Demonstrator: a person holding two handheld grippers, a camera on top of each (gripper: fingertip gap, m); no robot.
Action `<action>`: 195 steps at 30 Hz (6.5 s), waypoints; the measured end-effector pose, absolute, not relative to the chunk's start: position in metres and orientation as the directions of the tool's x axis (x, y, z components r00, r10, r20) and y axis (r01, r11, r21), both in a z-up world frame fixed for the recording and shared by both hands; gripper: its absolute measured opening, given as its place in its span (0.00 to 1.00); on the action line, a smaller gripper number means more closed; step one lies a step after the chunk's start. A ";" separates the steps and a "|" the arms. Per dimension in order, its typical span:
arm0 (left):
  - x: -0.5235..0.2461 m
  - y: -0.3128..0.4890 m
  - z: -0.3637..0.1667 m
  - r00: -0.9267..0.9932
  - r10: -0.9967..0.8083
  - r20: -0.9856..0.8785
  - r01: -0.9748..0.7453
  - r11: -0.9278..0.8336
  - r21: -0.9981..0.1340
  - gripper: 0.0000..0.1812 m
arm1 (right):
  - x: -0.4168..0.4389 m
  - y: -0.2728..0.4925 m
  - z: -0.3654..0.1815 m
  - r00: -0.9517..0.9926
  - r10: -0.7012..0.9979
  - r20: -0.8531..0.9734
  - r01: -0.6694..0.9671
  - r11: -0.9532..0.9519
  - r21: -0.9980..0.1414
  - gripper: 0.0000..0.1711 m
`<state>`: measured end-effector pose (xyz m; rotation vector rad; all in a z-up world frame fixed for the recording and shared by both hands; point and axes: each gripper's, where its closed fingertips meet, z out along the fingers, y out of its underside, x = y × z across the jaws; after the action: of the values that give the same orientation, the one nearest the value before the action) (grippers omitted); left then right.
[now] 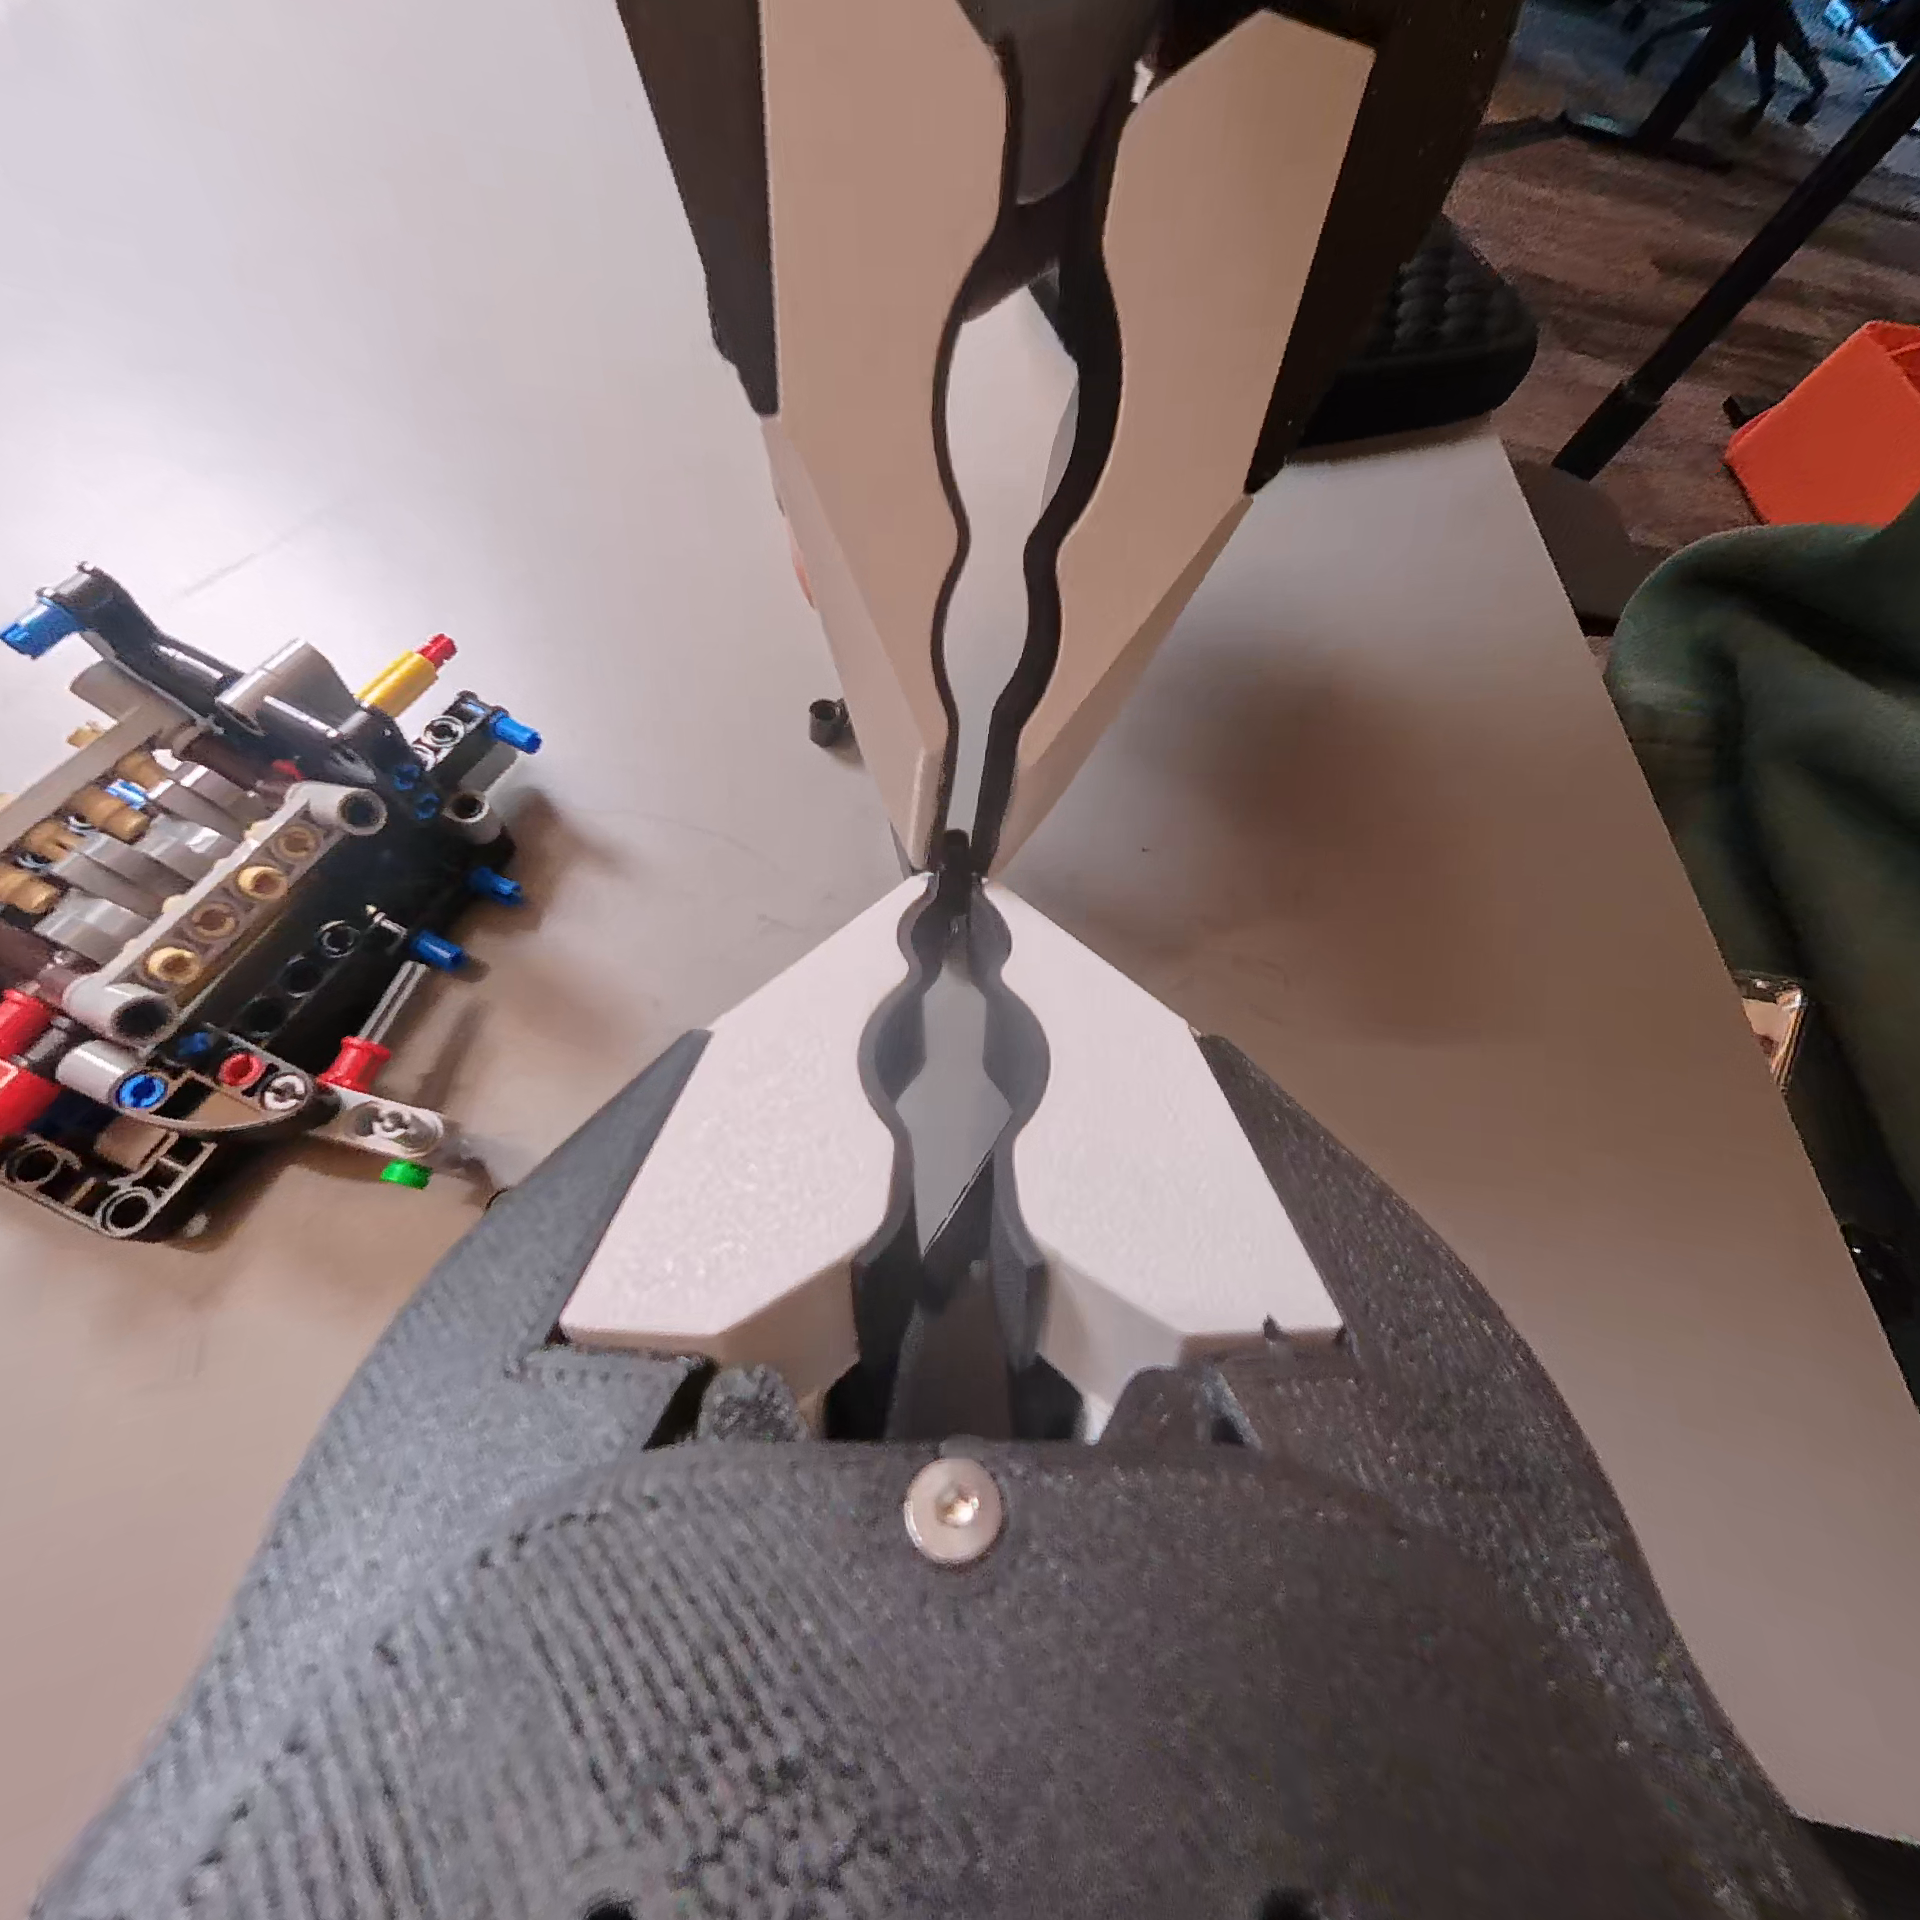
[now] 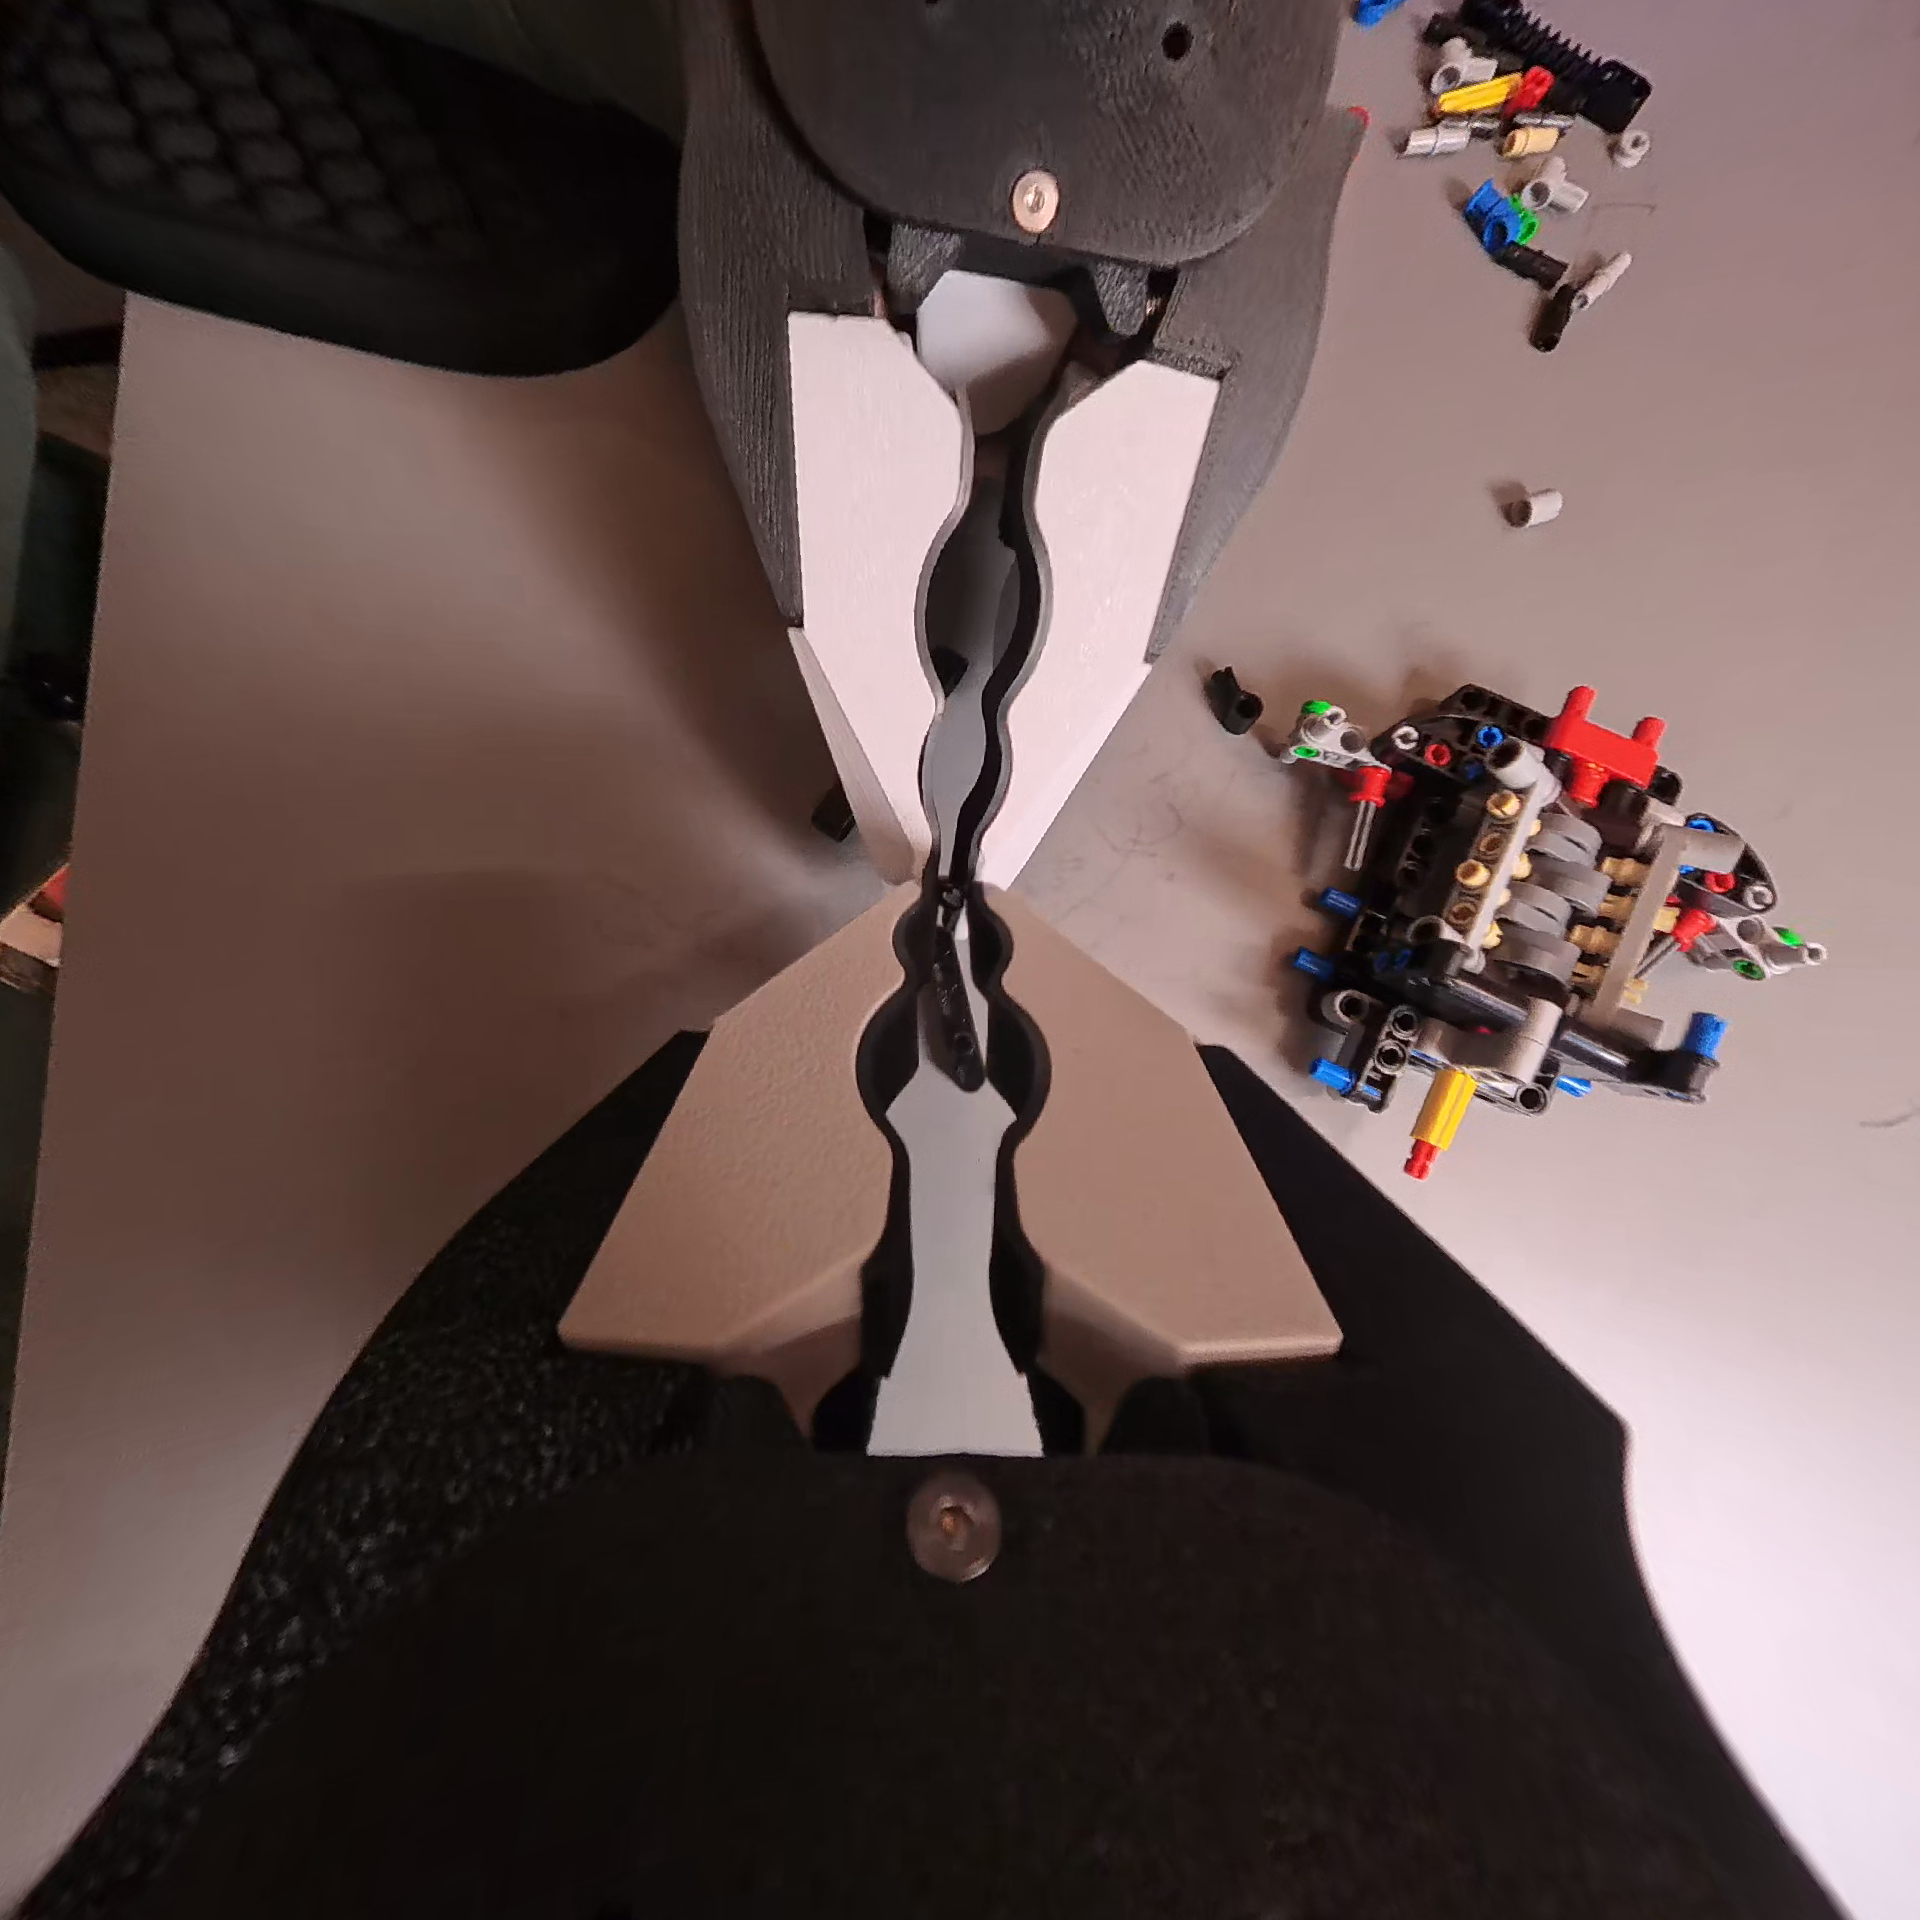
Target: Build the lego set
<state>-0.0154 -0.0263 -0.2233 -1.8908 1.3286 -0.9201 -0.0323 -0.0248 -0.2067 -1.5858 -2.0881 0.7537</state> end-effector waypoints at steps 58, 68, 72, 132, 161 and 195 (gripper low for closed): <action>-0.014 -0.027 -0.246 0.242 -0.967 0.081 -0.610 -0.217 -0.762 0.03 | -0.012 -0.030 -0.235 -0.407 0.893 0.190 0.826 0.449 -0.342 0.17; -0.014 -0.028 -0.246 0.227 -0.970 0.090 -0.611 -0.214 -0.762 0.03 | 0.017 -0.028 -0.232 -0.146 0.930 0.337 0.769 0.321 -0.553 0.18; -0.015 -0.028 -0.246 0.227 -0.970 0.081 -0.613 -0.207 -0.763 0.03 | 0.019 -0.022 -0.237 -0.090 0.949 0.304 0.742 0.267 -0.615 0.17; -0.074 -0.041 -0.242 0.225 -0.974 0.018 -0.625 -0.159 -0.764 0.04 | 0.017 0.019 -0.221 -0.030 0.985 0.169 0.595 0.154 -0.789 0.11; -0.030 -0.054 -0.194 0.109 -0.844 0.525 -0.262 -0.534 -0.804 0.03 | -0.013 -0.049 -0.195 -0.250 0.863 0.440 0.339 0.503 -0.795 0.07; -0.030 -0.011 -0.208 0.325 -0.946 -0.016 -0.417 -0.128 -0.900 0.09 | -0.005 -0.010 -0.205 -0.077 0.997 -0.017 0.436 0.019 -0.900 0.05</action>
<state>-0.0298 -0.0114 -0.2082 -1.7092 1.2332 -0.7537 -0.0050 -0.0102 -0.2046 -1.4954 -1.5994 1.0189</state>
